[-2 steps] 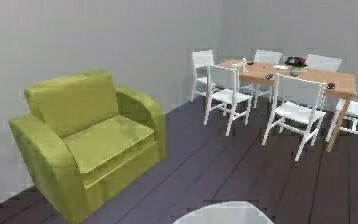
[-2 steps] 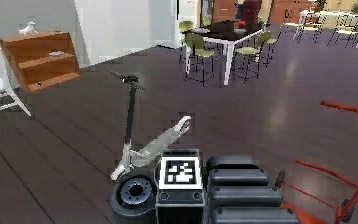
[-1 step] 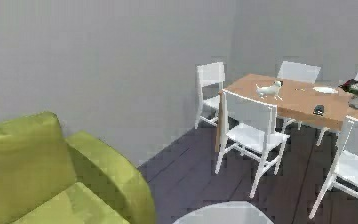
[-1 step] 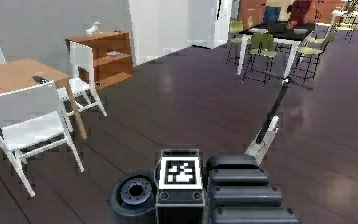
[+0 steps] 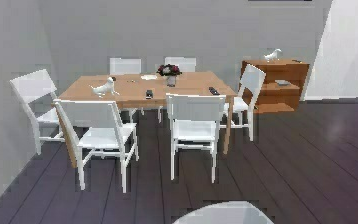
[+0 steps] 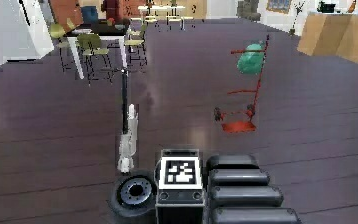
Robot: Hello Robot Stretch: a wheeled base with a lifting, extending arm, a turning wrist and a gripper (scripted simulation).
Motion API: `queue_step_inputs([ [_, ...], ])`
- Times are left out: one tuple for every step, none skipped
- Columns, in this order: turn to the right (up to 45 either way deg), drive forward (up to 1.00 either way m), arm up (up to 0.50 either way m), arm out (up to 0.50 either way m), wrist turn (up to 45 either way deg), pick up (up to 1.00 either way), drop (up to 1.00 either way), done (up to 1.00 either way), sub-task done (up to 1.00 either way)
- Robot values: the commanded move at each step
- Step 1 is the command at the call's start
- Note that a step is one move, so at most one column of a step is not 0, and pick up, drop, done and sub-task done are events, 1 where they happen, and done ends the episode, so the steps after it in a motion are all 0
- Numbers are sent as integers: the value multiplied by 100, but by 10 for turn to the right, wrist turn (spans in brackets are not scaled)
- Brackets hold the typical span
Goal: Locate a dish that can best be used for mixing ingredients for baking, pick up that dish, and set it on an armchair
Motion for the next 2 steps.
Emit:
queue_step_inputs([
  [90,0,0,0,0,0,0,0,0],
  [0,5,0,0,0,0,0,0,0],
])
